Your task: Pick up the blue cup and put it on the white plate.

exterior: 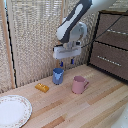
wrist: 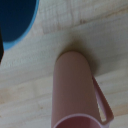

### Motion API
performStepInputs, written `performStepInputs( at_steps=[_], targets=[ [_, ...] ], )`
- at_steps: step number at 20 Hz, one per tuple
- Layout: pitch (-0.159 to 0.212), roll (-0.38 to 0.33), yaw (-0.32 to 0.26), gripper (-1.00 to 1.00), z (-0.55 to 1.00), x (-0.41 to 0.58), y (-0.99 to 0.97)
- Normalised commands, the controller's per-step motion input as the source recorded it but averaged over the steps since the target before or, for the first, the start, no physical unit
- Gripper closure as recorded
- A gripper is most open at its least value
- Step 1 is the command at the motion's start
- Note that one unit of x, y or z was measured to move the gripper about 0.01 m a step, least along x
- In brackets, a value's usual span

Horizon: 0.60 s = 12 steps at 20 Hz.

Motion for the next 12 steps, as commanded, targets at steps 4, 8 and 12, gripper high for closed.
performStepInputs(
  at_steps=[4, 8, 12],
  targets=[
    [-0.012, -0.029, 0.003, -1.00, -0.41, 0.241, 0.00],
    [-0.021, -0.029, 0.021, 1.00, -0.43, 0.203, 0.00],
    [-0.021, -0.012, 0.017, 1.00, -0.32, 0.114, 0.00]
  ],
)
